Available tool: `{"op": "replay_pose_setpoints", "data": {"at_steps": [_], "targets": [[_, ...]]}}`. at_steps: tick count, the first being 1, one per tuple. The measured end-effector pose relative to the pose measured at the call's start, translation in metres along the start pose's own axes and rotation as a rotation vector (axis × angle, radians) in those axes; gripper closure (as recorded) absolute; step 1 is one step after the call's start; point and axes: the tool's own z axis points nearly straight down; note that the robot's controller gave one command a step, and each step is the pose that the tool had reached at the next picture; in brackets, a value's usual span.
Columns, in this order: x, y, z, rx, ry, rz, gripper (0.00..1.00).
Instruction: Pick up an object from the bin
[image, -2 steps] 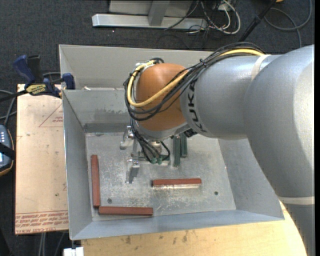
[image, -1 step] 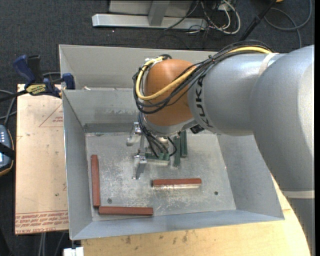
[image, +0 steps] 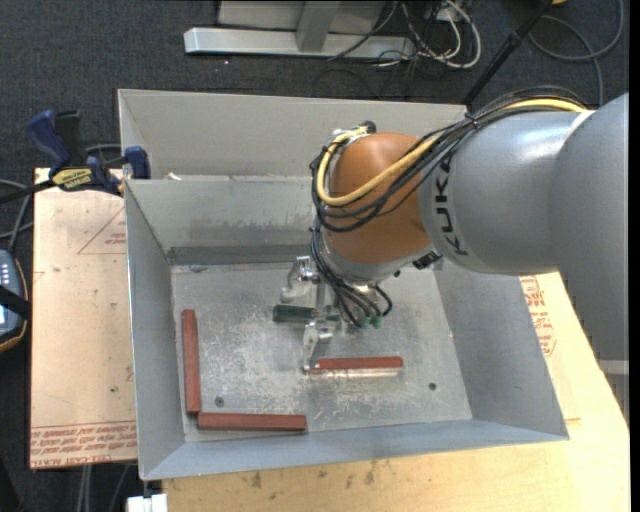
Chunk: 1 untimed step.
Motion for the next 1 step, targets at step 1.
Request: {"op": "replay_pose_setpoints", "data": {"at_steps": [1], "targets": [[-0.0177,-0.0262,0.0359,0.007,-0.006,-0.056,0.00]]}}
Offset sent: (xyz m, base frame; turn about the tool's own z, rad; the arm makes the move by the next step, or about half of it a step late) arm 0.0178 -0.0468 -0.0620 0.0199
